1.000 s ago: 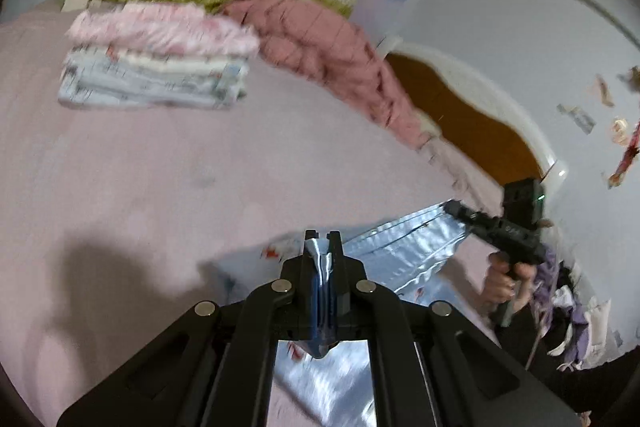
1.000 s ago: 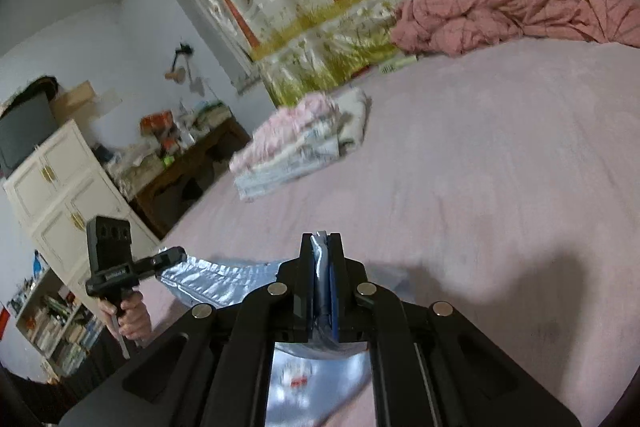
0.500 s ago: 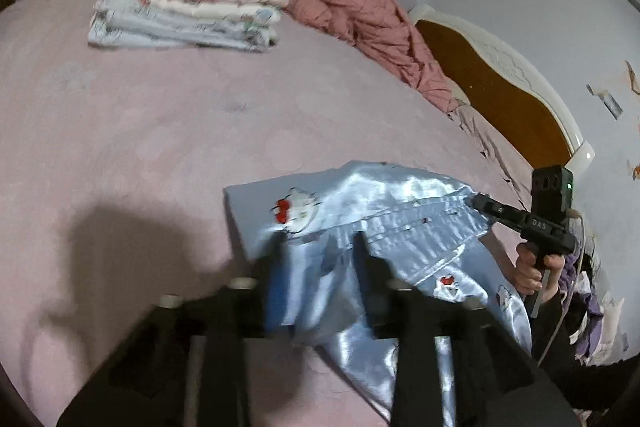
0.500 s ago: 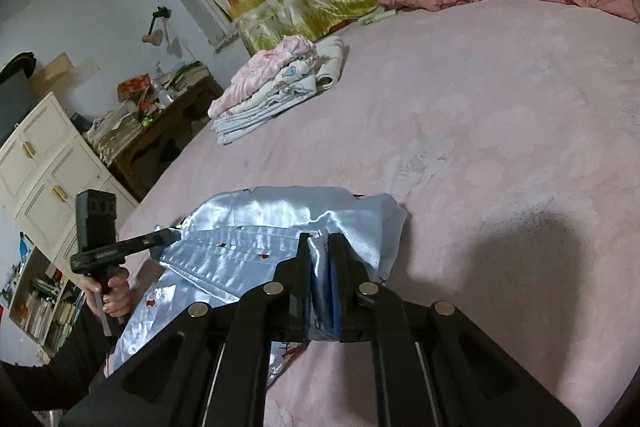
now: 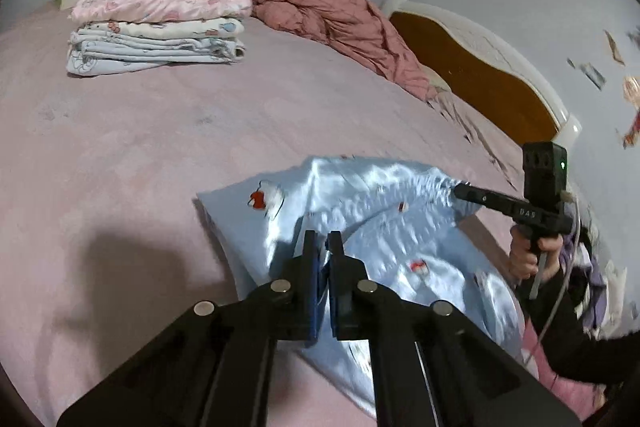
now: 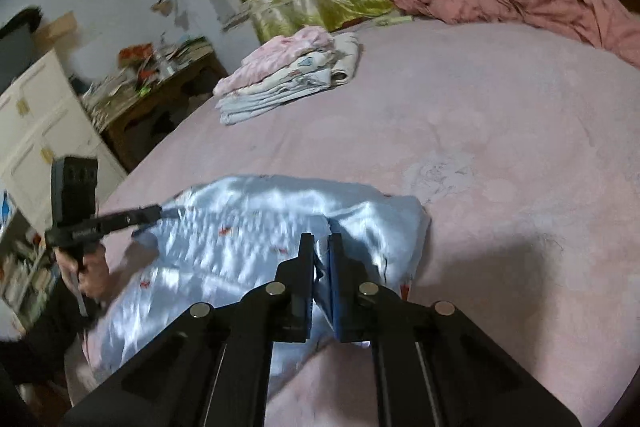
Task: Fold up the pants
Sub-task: 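Lower the folded end onto the pants and open both grippers, then grasp the folded edge of the pants with both grippers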
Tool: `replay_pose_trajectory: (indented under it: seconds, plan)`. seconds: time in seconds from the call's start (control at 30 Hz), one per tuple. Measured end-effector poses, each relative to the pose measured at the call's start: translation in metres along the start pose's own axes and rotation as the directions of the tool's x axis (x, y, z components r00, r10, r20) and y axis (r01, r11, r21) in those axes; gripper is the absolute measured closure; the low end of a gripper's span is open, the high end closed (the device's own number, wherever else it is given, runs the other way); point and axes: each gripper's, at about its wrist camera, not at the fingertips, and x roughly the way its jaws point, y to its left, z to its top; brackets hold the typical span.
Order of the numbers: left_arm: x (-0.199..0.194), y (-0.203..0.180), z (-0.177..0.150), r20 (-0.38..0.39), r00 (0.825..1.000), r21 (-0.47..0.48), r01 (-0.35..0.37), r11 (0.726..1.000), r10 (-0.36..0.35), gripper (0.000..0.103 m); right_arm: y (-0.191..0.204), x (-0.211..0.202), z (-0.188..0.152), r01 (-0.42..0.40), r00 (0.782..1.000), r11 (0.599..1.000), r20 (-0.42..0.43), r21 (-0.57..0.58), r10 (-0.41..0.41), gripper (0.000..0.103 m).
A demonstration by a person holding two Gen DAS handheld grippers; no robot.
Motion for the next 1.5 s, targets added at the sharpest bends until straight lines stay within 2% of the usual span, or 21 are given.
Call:
replay_pose_trajectory:
  seconds: [0.17,0.23,0.37,0.5,0.57,0.6,0.63,0.67,0.7,0.73,0.77,0.83,0.9,0.97,1.07,1.13,1.2,1.3,1.43,1.5]
  plan:
    - [-0.012,-0.008,-0.021,-0.047,0.999,0.040,0.009,0.999,-0.008,0.099,0.009,-0.013,-0.028,-0.017,0.997,0.996,-0.081,-0.083,0.010,0.096]
    - [-0.014,-0.010,-0.028,-0.059,0.998,0.049,-0.007,0.999,0.010,0.098,0.011,-0.017,-0.039,-0.014,0.995,0.996,-0.100,-0.093,0.005,0.096]
    - [-0.019,-0.009,-0.044,-0.089,0.995,0.060,-0.045,0.997,0.051,0.097,0.006,-0.027,-0.055,0.005,0.994,0.997,-0.106,-0.075,-0.013,0.096]
    - [-0.031,-0.013,-0.049,-0.074,0.996,0.058,-0.040,0.997,0.044,0.092,0.005,-0.039,-0.060,0.010,0.995,0.997,-0.100,-0.075,-0.017,0.096]
    - [-0.038,-0.019,-0.048,-0.053,0.998,0.071,-0.034,0.997,0.038,0.085,0.010,-0.048,-0.061,0.011,0.996,0.995,-0.087,-0.103,-0.020,0.092]
    - [-0.040,-0.022,-0.046,-0.045,0.998,0.079,-0.032,0.996,0.036,0.077,0.012,-0.051,-0.061,0.012,0.996,0.994,-0.081,-0.112,-0.021,0.091]
    - [-0.042,-0.026,-0.044,-0.042,0.999,0.091,-0.029,0.995,0.033,0.066,0.015,-0.054,-0.060,0.008,0.997,0.993,-0.075,-0.121,-0.017,0.086]
    - [-0.045,-0.029,-0.042,-0.037,0.999,0.109,-0.031,0.994,0.035,0.061,0.018,-0.058,-0.059,0.006,0.998,0.992,-0.065,-0.130,-0.015,0.077]
    - [-0.047,-0.032,-0.040,-0.026,0.999,0.120,-0.036,0.992,0.040,0.049,0.021,-0.062,-0.057,0.011,0.999,0.991,-0.050,-0.136,-0.018,0.073]
    - [-0.051,-0.034,-0.039,-0.013,0.999,0.128,-0.037,0.991,0.039,0.040,0.023,-0.065,-0.055,0.012,0.999,0.990,-0.037,-0.140,-0.018,0.066]
    - [-0.054,-0.036,-0.038,-0.008,0.999,0.131,-0.030,0.991,0.031,0.038,0.025,-0.070,-0.053,0.006,1.000,0.990,-0.023,-0.143,-0.010,0.063]
    - [-0.058,-0.035,-0.037,0.001,1.000,0.126,-0.025,0.992,0.025,0.038,0.027,-0.076,-0.051,-0.007,1.000,0.989,-0.008,-0.146,0.006,0.063]
    - [-0.057,-0.030,-0.032,0.018,0.999,0.104,-0.045,0.994,0.043,0.037,0.029,-0.080,-0.047,0.018,1.000,0.990,0.025,-0.140,-0.015,0.063]
    - [-0.050,-0.023,-0.023,0.027,0.997,0.053,-0.079,0.995,0.078,0.037,0.029,-0.076,-0.041,0.073,0.997,0.990,0.047,-0.120,-0.067,0.063]
    - [-0.033,-0.002,-0.004,0.025,0.990,-0.073,-0.135,0.988,0.137,0.037,0.020,-0.059,-0.021,0.216,0.976,0.976,0.050,-0.037,-0.214,0.063]
    - [-0.022,0.016,0.008,0.022,0.990,-0.159,-0.136,0.978,0.141,0.038,-0.001,-0.049,-0.007,0.231,0.971,0.970,0.044,0.079,-0.235,0.063]
    - [-0.012,0.034,0.016,0.001,0.992,-0.216,-0.124,0.968,0.127,0.039,-0.029,-0.039,0.002,0.175,0.982,0.958,0.028,0.226,-0.186,0.063]
    - [0.009,0.050,0.025,-0.059,0.990,-0.247,-0.137,0.959,0.127,0.046,-0.057,-0.018,0.008,0.098,0.995,0.932,-0.015,0.349,-0.099,0.063]
    - [0.032,0.058,0.032,-0.085,0.989,-0.260,-0.142,0.955,0.124,0.048,-0.071,0.010,0.006,0.063,0.997,0.918,-0.070,0.392,-0.039,0.063]
    - [0.038,0.055,0.032,-0.085,0.986,-0.238,-0.157,0.959,0.140,0.049,-0.073,0.021,0.004,0.057,0.996,0.914,-0.086,0.402,-0.024,0.063]
